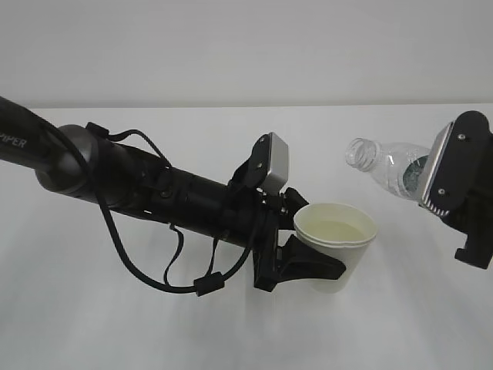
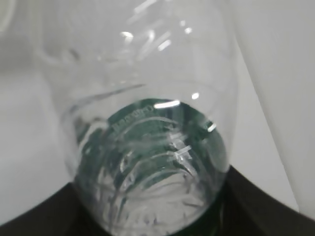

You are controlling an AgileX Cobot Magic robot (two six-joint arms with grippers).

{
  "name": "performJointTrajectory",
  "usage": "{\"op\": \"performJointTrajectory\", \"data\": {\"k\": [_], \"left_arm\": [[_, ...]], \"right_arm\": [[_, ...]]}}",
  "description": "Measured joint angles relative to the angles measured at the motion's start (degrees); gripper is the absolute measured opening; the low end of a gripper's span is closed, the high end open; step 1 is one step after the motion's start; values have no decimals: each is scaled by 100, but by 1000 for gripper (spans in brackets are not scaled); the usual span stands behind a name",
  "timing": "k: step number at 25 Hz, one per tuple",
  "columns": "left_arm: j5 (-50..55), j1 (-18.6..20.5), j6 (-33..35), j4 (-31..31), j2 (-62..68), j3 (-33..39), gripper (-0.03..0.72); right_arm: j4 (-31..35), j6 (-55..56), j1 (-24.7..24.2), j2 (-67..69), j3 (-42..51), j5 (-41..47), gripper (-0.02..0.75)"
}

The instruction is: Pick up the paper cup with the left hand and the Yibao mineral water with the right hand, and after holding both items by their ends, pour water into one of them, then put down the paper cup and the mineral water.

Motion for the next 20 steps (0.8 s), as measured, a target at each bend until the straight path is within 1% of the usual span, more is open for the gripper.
{"op": "performJointTrajectory", "data": {"k": [4,10,20], "left_arm": [[0,0,0,-22,0,0,477],[4,0,0,-34,0,0,477],[13,0,0,-37,0,0,477]], "right_arm": [[0,143,0,0,0,-97,429],[-10,667,0,0,0,-120,428],[-30,970,0,0,0,-252,429]]}}
